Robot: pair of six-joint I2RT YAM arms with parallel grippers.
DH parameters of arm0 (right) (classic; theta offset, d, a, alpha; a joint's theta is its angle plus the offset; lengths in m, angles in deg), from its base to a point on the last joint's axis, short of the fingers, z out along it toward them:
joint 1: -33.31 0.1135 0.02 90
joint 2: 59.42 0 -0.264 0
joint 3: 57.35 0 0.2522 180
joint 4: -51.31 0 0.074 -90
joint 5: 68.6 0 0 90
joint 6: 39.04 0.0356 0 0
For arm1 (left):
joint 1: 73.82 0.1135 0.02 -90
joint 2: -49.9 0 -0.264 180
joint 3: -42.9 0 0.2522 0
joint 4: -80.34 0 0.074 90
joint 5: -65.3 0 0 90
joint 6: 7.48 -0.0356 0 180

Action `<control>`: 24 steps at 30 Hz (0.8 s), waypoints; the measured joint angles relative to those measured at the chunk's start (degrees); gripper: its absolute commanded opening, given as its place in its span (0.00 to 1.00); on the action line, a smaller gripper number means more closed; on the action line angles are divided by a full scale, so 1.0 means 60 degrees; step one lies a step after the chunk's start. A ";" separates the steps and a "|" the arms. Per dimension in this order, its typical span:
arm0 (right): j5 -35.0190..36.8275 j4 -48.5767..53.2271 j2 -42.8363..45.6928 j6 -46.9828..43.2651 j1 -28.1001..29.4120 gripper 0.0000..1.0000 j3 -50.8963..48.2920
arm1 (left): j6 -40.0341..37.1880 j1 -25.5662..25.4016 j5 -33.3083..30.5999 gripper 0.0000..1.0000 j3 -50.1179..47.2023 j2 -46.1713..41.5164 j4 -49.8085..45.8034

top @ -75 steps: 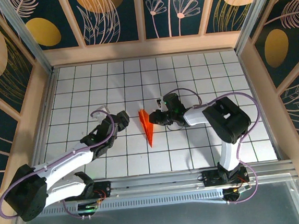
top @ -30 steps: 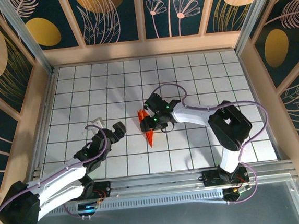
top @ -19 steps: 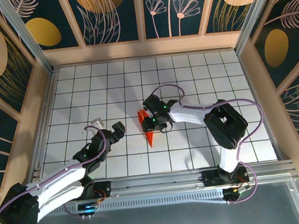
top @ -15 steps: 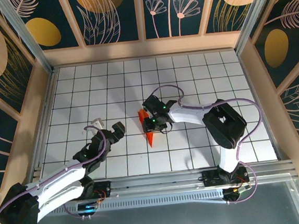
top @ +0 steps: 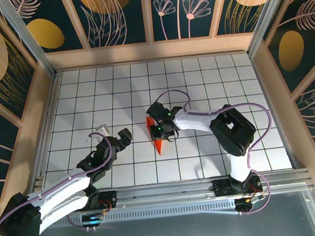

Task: Fold a paper plane with a square sheet of paper (fold left side to right side)
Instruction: Pick up the paper plane at the center of the table.

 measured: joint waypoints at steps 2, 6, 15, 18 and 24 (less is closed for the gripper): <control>0.0069 0.0047 -0.0084 0.0007 0.0066 0.19 0.0058 | 0.0000 0.0000 0.0000 0.98 0.0000 0.0000 0.0000; 0.0233 0.0146 -0.0251 0.0025 0.0186 0.16 0.0131 | 0.0000 0.0000 0.0000 0.99 0.0000 -0.0004 -0.0004; 0.0455 0.0324 -0.0302 0.0109 0.0302 0.09 0.0259 | 0.0000 0.0000 -0.0007 0.99 0.0000 -0.0182 -0.0055; 0.0514 0.0324 -0.0302 0.0124 0.0302 0.09 0.0335 | -0.0004 0.0000 -0.0055 0.99 -0.0004 -0.0321 -0.0146; 0.0510 0.0310 -0.0386 0.0280 0.0306 0.09 0.0353 | -0.0007 0.0000 -0.0146 0.99 -0.0004 -0.0838 -0.0430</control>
